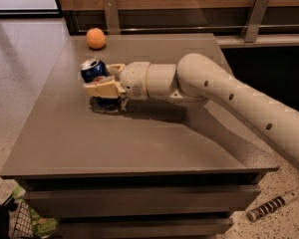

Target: Place pepsi can upright

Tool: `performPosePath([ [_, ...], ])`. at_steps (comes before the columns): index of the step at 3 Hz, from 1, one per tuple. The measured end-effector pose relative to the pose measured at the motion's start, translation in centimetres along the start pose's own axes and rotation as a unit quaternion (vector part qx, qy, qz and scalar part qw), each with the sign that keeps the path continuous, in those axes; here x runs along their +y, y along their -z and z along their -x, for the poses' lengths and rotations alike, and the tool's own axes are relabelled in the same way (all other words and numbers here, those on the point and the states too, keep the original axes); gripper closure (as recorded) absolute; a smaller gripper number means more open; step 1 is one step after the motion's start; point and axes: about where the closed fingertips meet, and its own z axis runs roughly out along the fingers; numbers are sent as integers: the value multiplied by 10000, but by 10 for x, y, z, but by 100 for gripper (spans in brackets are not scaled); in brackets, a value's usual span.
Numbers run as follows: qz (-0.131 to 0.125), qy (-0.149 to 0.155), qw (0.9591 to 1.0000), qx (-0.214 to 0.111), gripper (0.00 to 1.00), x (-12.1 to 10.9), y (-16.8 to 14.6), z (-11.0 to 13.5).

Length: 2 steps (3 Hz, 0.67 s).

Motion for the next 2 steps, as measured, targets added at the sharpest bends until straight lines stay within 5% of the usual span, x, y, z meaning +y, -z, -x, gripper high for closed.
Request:
performPosePath([
  [2, -106, -127, 9997, -152, 100, 1, 5, -10],
])
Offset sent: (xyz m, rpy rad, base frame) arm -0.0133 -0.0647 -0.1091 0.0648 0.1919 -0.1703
